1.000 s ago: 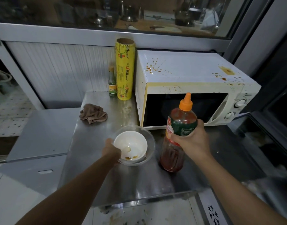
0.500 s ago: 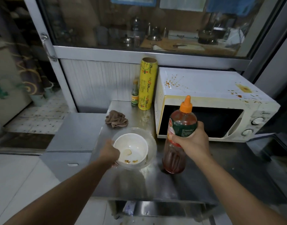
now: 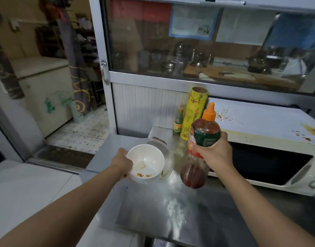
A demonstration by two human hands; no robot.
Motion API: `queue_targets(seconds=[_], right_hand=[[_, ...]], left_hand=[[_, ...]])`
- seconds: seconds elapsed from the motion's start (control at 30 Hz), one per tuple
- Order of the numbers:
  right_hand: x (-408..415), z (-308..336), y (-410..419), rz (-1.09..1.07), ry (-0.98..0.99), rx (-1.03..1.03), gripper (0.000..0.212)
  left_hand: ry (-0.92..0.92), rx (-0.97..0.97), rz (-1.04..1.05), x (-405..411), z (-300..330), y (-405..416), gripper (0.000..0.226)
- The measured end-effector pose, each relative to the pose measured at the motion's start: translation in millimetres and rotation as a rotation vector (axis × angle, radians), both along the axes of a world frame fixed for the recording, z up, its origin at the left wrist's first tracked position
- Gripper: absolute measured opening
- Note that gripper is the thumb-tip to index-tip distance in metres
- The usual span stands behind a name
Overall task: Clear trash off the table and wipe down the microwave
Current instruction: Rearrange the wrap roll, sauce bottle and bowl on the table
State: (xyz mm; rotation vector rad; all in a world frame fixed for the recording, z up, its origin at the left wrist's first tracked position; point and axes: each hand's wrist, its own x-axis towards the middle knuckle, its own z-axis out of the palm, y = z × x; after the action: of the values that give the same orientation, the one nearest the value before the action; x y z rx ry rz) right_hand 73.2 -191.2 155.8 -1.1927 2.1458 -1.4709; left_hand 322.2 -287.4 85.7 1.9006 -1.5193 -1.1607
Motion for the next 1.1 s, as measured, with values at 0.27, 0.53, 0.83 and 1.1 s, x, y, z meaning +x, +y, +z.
queue_targets(seconds=[0.27, 0.53, 0.83, 1.1], right_hand=[[46, -1, -77, -0.078, 0.055, 0.005, 0.078], [99, -11, -163, -0.264, 0.013, -0.016, 0.083], [118, -8, -232, -0.419, -0.038, -0.061, 0.081], [83, -18, -308, -0.451, -0.029, -0.083, 0.078]], left_hand=[[0.035, -0.004, -0.056, 44, -2, -88, 0.040], [0.032, -0.037, -0.188, 93, -6, -207, 0.035], [0.139, -0.014, -0.327, 104, -3, -287, 0.038], [0.119, 0.044, -0.374, 72, -13, -330, 0.032]])
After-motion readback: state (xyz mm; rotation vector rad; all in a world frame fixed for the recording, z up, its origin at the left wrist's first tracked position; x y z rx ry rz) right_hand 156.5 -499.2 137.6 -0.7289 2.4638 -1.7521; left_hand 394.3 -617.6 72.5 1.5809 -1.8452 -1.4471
